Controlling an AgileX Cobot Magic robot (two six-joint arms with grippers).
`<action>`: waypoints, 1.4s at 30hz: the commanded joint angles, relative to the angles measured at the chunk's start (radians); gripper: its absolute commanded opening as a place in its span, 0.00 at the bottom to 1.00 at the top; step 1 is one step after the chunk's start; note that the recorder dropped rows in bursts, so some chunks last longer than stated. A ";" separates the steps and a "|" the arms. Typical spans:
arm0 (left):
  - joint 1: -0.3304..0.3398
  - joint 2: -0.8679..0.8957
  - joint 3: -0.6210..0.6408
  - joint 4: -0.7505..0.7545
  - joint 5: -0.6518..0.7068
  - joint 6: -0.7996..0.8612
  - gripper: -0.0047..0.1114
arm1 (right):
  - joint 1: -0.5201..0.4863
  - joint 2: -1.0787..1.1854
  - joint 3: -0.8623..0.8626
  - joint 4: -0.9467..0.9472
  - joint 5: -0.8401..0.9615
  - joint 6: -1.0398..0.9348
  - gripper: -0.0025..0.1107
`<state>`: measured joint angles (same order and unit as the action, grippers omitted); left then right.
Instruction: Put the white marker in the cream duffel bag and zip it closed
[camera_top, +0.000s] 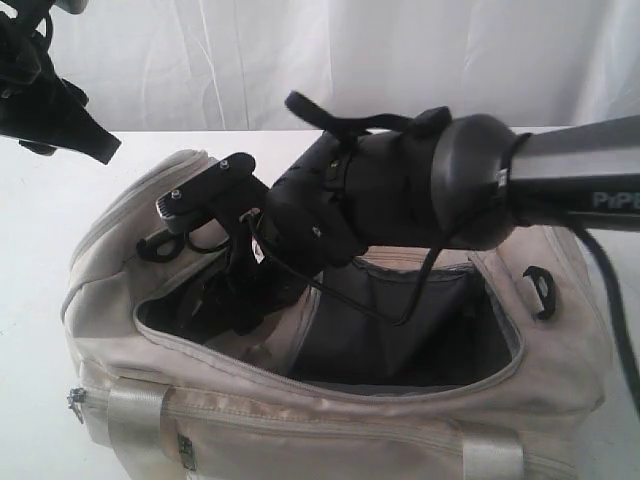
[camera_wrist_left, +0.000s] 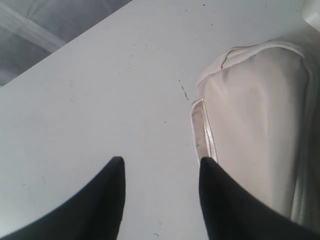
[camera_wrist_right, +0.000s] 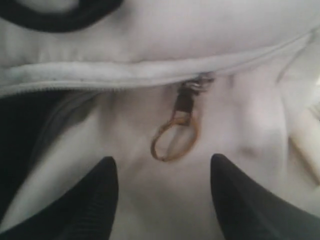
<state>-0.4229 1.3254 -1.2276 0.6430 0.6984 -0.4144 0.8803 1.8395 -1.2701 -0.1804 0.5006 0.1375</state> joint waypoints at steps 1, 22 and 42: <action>0.002 -0.011 -0.006 -0.006 0.014 0.003 0.48 | -0.004 0.022 0.004 0.005 -0.114 -0.011 0.49; 0.002 -0.011 -0.006 -0.010 0.012 0.009 0.48 | -0.004 -0.005 0.004 -0.138 -0.084 0.026 0.02; 0.002 -0.011 -0.006 -0.014 -0.002 0.009 0.48 | -0.004 -0.086 0.004 0.156 0.089 -0.231 0.02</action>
<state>-0.4229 1.3254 -1.2276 0.6294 0.6946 -0.4056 0.8785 1.7653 -1.2679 -0.1592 0.5854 0.0314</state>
